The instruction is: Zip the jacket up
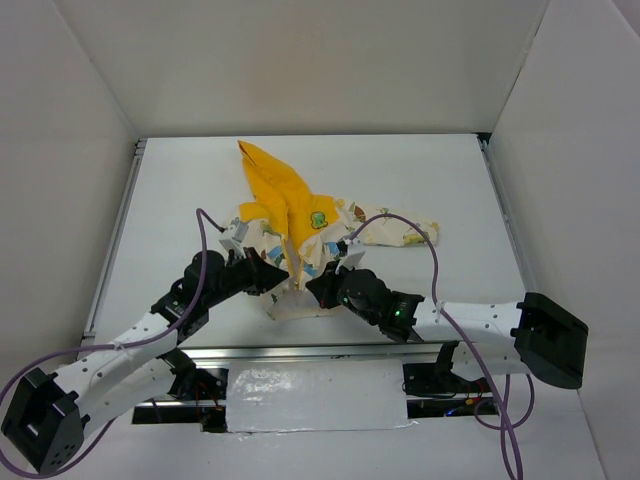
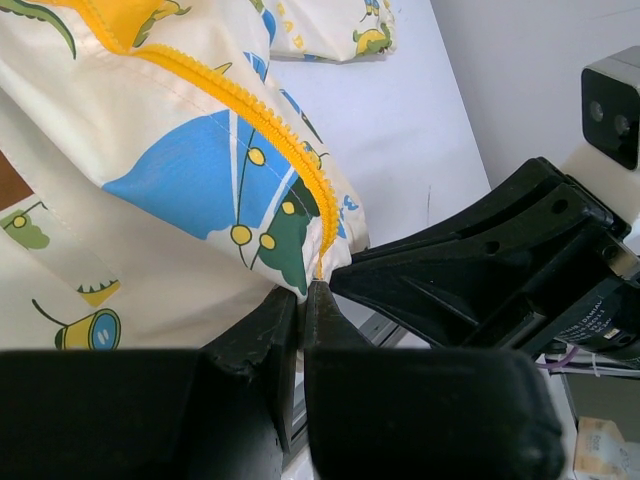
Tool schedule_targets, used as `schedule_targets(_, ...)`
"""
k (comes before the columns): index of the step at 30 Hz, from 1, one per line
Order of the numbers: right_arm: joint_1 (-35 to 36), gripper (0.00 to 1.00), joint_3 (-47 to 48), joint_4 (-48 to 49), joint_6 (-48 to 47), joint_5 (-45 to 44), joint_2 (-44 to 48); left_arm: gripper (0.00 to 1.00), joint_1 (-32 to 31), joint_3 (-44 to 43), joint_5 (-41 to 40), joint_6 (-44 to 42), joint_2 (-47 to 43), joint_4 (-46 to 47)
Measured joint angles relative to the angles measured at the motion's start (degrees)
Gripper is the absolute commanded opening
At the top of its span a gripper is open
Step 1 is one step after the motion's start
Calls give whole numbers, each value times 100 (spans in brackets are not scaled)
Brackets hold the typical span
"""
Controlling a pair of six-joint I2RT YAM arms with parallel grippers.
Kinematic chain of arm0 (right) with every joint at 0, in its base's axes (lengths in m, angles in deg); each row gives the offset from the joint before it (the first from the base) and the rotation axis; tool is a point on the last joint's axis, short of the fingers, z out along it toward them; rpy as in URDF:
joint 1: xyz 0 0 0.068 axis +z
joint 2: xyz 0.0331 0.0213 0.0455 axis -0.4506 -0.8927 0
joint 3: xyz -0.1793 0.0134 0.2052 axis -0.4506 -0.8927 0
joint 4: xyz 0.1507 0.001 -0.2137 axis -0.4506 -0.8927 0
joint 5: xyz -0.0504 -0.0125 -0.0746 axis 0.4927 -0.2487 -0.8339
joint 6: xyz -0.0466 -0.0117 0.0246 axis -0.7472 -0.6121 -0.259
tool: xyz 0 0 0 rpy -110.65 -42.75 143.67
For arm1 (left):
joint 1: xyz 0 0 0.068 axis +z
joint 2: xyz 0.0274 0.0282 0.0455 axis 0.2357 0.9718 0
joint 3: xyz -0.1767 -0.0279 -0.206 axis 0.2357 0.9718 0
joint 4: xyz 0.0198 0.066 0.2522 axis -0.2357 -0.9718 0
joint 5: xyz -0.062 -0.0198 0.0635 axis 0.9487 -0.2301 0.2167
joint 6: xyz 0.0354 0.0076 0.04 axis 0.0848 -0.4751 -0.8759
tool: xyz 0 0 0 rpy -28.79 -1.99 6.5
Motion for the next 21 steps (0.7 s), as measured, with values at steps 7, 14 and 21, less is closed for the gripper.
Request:
schedule_targets(7, -2, 0, 0, 7, 15, 2, 0, 0, 0, 101, 44, 15, -2, 103)
schedule_targets(14, 0, 0, 0, 15, 22, 0, 7, 0, 0, 197, 105, 31, 0, 229)
schedule_targets(21, -2, 0, 0, 20, 42, -2, 31, 0, 0, 280, 136, 92, 0, 308)
